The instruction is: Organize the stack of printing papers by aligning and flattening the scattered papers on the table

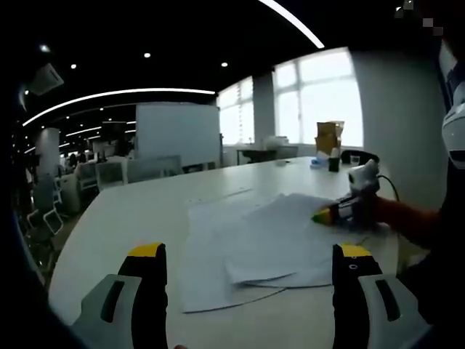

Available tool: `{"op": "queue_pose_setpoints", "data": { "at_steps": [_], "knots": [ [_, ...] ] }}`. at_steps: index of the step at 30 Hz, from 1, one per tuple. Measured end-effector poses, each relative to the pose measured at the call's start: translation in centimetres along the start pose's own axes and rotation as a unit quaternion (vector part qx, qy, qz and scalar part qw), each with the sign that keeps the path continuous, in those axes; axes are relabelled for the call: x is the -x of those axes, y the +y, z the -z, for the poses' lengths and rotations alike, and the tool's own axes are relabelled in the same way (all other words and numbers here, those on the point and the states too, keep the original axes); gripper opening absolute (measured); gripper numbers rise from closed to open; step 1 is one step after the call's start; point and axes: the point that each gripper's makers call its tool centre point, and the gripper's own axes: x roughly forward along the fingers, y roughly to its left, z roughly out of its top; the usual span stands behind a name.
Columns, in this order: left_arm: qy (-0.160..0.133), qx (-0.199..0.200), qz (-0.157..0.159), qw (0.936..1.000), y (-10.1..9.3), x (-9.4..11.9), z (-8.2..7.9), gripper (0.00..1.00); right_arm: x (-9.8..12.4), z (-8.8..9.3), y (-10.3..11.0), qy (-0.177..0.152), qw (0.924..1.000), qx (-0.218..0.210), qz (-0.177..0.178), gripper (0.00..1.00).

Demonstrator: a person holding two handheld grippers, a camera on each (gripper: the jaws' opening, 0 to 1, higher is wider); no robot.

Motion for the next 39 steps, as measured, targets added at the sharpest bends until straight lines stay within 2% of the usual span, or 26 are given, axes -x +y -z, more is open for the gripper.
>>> {"op": "queue_pose_setpoints", "data": {
  "at_steps": [13,39],
  "knots": [
    [0.000,-0.002,0.001,1.0000,-0.2,-0.1,-0.2,0.97,0.4,-0.9,-0.1,-0.024,0.9984,-0.046,-0.022,0.00],
    [-0.004,0.002,0.000,1.0000,0.0,0.0,-0.1,0.97,0.3,-1.0,-1.4,-0.031,0.9973,-0.063,-0.023,0.00]
  ]
}}
